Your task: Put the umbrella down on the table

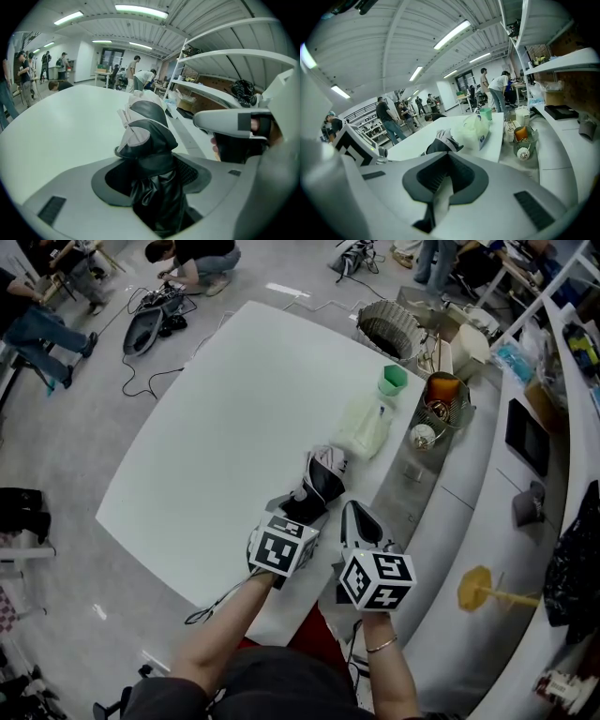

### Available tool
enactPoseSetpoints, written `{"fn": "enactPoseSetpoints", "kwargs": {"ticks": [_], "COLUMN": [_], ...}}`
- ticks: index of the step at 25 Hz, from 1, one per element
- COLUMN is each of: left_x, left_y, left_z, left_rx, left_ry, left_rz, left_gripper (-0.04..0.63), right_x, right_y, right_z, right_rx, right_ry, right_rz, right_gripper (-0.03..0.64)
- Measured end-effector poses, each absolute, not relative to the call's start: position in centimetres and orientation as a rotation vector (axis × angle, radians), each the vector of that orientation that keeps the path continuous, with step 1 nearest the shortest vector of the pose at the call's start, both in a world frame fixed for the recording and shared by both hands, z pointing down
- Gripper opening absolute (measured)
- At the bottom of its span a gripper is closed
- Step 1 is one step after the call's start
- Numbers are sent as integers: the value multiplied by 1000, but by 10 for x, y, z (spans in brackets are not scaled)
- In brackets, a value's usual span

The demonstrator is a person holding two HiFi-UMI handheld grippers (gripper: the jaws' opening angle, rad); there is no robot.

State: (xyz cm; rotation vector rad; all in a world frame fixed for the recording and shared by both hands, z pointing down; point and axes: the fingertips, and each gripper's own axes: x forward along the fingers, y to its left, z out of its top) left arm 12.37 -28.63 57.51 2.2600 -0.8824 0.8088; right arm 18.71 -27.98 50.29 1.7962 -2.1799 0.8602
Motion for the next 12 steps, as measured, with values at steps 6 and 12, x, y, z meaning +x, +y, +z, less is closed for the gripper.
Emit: {"fn": "enactPoseSetpoints", "kwargs": {"ticks": [6, 12], "left_x": [125, 126], "left_y": [-288, -288], "left_z": [582, 586], "left_rx": [2237, 2206], "left_ry": [-881, -878], "left_rz": [825, 850], "left_gripper": [259, 261], "right_x": [185, 185], "right_y": [-281, -282], "right_z": [506, 507], "right_rx": [1780, 1777], "right_ry": [-2176, -2173], "right_rz": [867, 869], "right_gripper": [18, 18]}}
